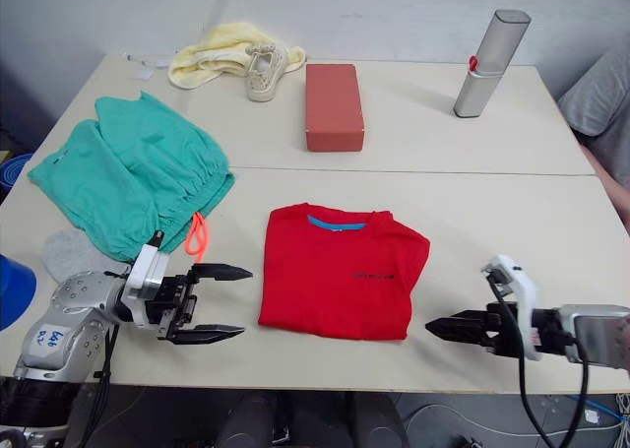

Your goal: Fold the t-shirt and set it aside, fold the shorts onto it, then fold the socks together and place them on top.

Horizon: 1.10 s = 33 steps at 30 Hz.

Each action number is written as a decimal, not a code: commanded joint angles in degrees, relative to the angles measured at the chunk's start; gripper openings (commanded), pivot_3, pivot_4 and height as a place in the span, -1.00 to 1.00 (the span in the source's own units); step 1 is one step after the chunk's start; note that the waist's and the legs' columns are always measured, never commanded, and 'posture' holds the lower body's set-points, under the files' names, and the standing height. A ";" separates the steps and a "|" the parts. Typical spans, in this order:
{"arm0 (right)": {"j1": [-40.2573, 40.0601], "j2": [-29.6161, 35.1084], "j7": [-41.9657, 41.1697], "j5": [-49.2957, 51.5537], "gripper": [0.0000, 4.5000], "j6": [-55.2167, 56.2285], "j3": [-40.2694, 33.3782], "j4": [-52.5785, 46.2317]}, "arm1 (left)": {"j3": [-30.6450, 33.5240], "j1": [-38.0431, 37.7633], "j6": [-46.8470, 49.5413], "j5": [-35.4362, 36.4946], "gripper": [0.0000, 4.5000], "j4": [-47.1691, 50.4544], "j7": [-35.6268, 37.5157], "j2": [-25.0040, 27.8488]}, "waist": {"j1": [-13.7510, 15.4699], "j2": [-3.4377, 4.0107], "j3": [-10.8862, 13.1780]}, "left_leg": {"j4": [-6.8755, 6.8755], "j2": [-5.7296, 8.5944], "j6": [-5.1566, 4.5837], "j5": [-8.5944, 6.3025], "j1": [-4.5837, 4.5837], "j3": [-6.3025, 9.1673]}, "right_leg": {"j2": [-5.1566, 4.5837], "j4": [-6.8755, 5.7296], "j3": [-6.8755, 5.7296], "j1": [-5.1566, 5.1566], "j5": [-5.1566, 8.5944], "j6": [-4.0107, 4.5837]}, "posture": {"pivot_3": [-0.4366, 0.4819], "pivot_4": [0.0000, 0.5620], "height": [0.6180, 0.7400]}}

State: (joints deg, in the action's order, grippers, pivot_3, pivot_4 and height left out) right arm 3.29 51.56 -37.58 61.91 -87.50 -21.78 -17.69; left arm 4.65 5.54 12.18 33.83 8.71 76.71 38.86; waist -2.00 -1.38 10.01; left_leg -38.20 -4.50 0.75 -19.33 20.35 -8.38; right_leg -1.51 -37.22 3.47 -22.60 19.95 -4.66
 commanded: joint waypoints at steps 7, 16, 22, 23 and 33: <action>8.53 -14.77 14.28 5.67 1.00 -5.00 6.03 3.80 | 2.10 -0.25 0.62 3.71 0.99 2.58 -0.85 -0.48 | -2.30 -0.67 -0.41 | 0.14 -0.08 0.22 0.09 0.01 -0.03 | 0.07 0.11 -0.03 0.00 0.00 0.00 | -0.05 -0.47 1.00; 14.76 -22.17 21.47 3.25 0.33 -5.00 11.26 10.16 | 2.36 1.81 -0.35 2.96 1.00 1.05 -1.82 -1.33 | -3.39 -0.84 -0.53 | 0.23 -0.16 0.37 0.18 -0.07 -0.01 | 0.14 0.08 -0.07 0.02 -0.05 0.12 | -0.05 -0.47 1.00; 15.22 -22.53 22.29 1.92 -0.65 -5.00 9.69 10.17 | 2.55 3.09 -0.98 2.61 1.00 -0.19 -2.06 -1.41 | -3.22 -0.81 -0.51 | 0.29 -0.17 0.40 0.19 -0.02 -0.02 | 0.15 0.15 -0.08 -0.04 -0.04 0.15 | -0.05 -0.47 1.00; 15.04 -22.31 22.47 2.02 -0.82 -5.00 8.55 10.06 | 2.64 3.14 -0.98 2.68 1.00 -0.24 -2.21 -1.44 | -3.16 -0.79 -0.50 | 0.30 -0.17 0.40 0.20 0.00 -0.02 | 0.14 0.17 -0.08 -0.06 -0.04 0.15 | -0.05 -0.47 1.00; 4.74 -8.85 21.09 7.13 -0.99 -4.99 -10.19 6.67 | 0.96 4.71 -0.98 1.97 1.00 -1.62 -2.63 -3.08 | -0.57 -0.43 -0.36 | 0.29 -0.06 0.21 0.11 0.41 -0.04 | 0.05 0.72 -0.11 -0.20 -0.10 -0.02 | -0.05 -0.47 1.00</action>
State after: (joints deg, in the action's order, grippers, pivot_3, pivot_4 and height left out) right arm 9.20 41.14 -16.14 68.21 -92.27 -28.21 -9.18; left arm 5.67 9.47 11.80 35.78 6.79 73.94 36.13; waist -2.57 -1.81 9.65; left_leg -37.92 -4.56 0.95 -19.22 20.79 -8.43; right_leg -1.45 -36.46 3.37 -22.81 19.85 -4.71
